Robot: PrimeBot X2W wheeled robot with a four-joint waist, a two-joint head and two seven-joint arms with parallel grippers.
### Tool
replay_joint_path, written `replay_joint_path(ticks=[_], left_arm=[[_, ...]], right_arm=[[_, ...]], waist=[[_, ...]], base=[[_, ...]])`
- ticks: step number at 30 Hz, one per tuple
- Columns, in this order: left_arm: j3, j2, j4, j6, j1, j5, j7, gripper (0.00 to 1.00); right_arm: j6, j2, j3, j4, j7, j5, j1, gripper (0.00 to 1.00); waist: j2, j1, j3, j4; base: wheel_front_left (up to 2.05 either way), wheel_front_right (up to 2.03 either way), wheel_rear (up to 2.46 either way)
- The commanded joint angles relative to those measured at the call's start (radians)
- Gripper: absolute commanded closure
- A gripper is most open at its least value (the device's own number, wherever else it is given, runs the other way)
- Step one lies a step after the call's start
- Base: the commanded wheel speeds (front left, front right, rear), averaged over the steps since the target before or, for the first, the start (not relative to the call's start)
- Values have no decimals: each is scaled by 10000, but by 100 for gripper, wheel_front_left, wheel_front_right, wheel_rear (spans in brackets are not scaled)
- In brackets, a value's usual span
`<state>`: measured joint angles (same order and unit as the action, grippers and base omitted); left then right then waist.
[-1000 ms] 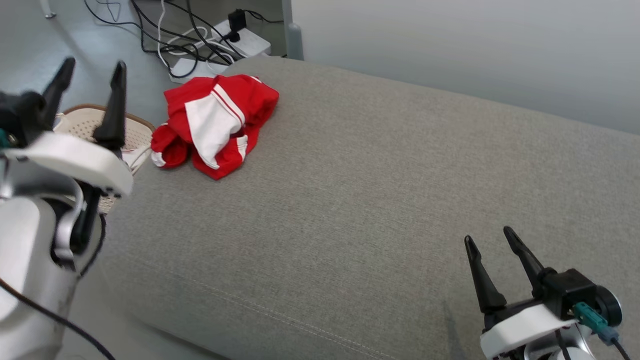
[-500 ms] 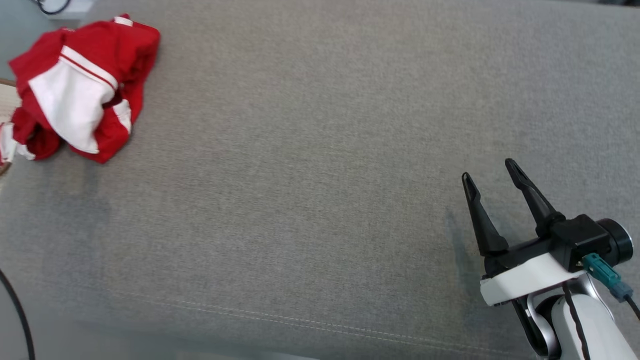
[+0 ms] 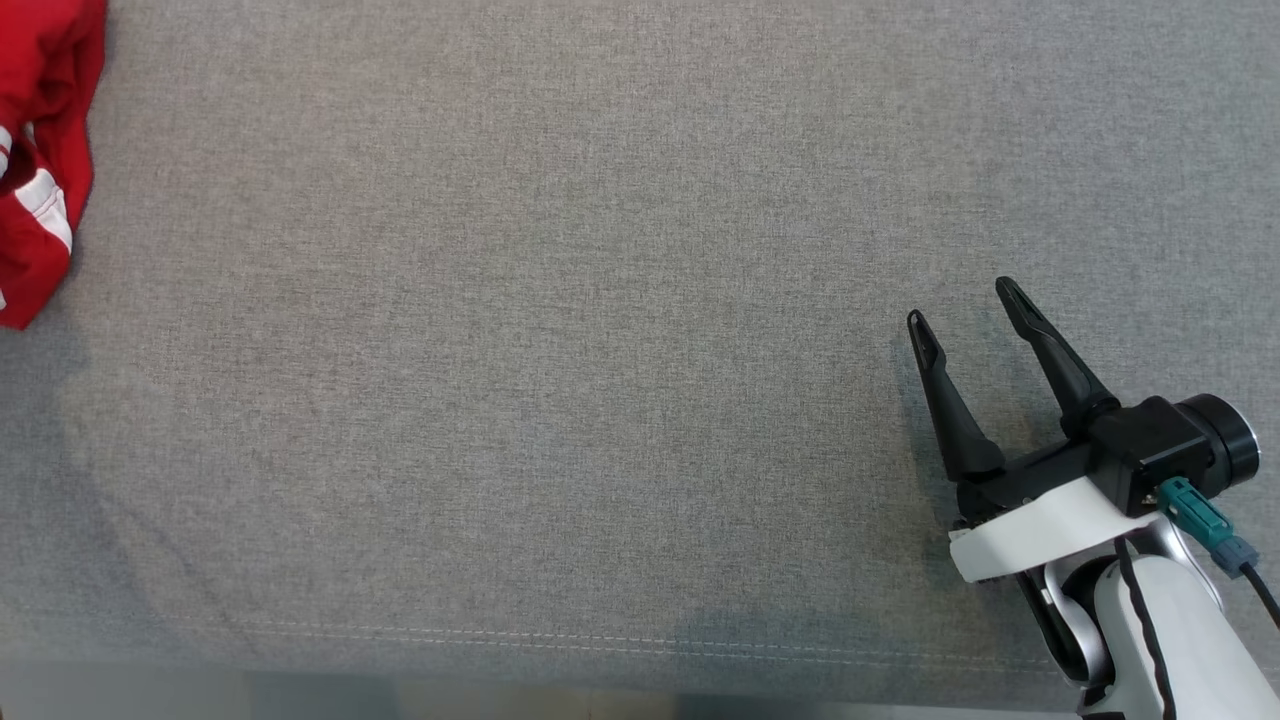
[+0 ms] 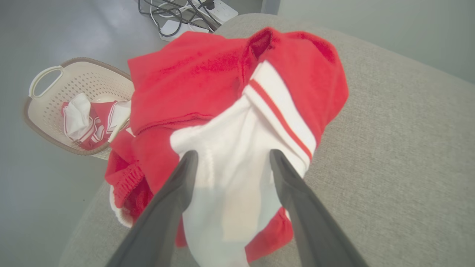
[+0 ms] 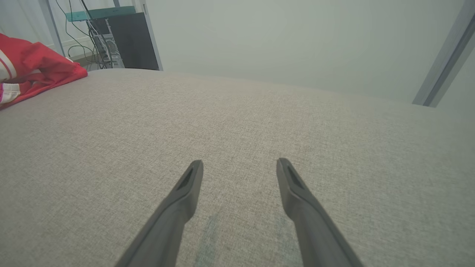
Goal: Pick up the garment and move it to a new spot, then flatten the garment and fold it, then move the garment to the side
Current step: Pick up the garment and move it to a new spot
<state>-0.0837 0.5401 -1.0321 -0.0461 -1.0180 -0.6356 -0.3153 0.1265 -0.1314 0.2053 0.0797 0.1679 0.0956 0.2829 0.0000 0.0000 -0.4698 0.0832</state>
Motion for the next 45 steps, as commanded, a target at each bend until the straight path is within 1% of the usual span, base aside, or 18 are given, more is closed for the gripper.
replay_joint_path(ticks=[1,2,3,4,12,18,22,24,26,28,32,33,38,42,45], left_arm=[[239,799,26,-134,-359,-102,147,9],[238,785,-84,-192,-371,-135,173,51],[219,779,-169,-242,-391,-139,227,70],[213,777,-245,-266,-425,-143,308,100],[-215,876,-490,-479,-745,212,852,100],[-877,1193,-145,-640,-1426,949,2003,100],[-1458,1045,330,-749,-1864,1371,2604,100],[-1786,851,653,-784,-1961,1531,2748,100],[-2035,501,1053,-806,-1901,1532,2859,100],[-2225,98,1475,-816,-1657,1468,2929,100],[-2634,-481,2462,-780,-841,1516,2937,100],[-2869,-784,3215,-658,-347,1588,2954,100],[-3363,-1508,5348,-247,760,1560,2539,100],[-3800,-2009,6931,88,1195,1604,2027,100],[-4108,-2316,7777,256,1268,1654,1656,100]], right_arm=[[42,-31,252,-304,47,-52,84,0],[42,-46,257,-326,37,-38,89,0],[42,-62,261,-347,28,-28,98,0],[42,-74,268,-367,22,-17,111,0],[42,-74,261,-366,31,61,186,0],[42,4,153,-151,146,189,89,0],[42,111,48,24,266,270,-57,0],[42,166,8,107,328,320,-128,0],[42,214,-66,159,393,352,-207,0],[42,283,-172,191,428,383,-296,0],[42,369,-305,244,466,399,-516,0],[42,392,-431,255,472,405,-641,0],[42,464,-824,173,433,399,-850,0],[42,541,-1042,17,439,364,-910,0],[42,604,-1110,-56,444,359,-936,0]], waist=[[0,0,-57,3],[0,0,-90,14],[0,0,-123,27],[0,0,-152,37],[0,0,-138,113],[0,0,281,188],[0,0,769,196],[0,0,1042,156],[0,0,1295,116],[0,0,1507,47],[0,0,1888,-153],[0,0,2043,-256],[0,0,2216,-650],[0,0,2218,-1128],[0,0,2204,-1646]], base=[[0,0,0],[0,0,0],[0,0,0],[0,0,0],[0,0,0],[0,0,0],[0,0,0],[0,0,0],[0,0,0],[0,0,0],[0,0,0],[0,0,0],[0,0,0],[0,0,0],[0,0,0]])
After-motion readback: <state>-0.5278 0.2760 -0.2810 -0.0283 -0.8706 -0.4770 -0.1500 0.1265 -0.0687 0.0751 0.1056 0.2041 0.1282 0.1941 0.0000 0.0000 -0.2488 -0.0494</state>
